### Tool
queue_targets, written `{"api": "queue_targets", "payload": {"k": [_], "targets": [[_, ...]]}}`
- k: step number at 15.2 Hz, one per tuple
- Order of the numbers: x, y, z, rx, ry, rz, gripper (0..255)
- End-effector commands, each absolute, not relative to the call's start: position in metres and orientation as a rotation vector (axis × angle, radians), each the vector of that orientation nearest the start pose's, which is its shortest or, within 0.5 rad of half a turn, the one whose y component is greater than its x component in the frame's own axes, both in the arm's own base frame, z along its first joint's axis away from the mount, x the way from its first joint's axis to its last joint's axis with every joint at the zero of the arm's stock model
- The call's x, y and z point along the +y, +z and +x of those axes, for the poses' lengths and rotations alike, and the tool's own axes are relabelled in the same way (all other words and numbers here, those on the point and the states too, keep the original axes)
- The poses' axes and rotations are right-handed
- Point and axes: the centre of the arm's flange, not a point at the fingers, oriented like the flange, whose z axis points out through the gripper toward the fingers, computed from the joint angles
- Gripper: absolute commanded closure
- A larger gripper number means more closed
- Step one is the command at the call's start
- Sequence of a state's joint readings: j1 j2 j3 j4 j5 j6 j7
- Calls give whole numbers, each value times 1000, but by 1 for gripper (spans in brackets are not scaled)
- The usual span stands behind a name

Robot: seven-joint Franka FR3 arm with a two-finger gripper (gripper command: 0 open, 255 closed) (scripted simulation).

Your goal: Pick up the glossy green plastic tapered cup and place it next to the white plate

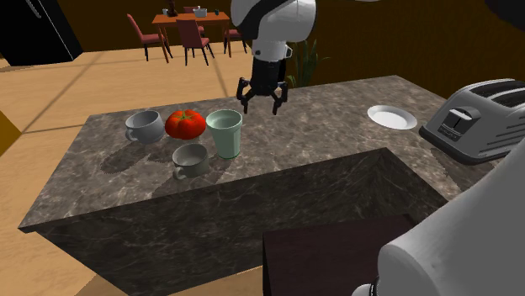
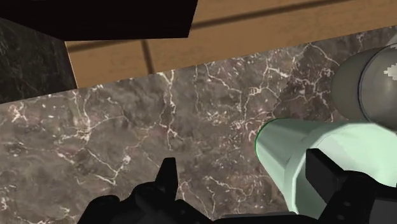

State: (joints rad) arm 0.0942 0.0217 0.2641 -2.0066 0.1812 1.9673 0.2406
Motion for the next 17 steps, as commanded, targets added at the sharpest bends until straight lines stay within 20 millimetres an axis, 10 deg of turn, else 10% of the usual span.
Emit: {"api": "queue_targets", "payload": {"k": [1,6,17], "targets": [[220,429,528,-47,170,-2976,0],[258,405,567,-13,189,-2941,0],[266,366,562,-13,189,-2941,0]]}}
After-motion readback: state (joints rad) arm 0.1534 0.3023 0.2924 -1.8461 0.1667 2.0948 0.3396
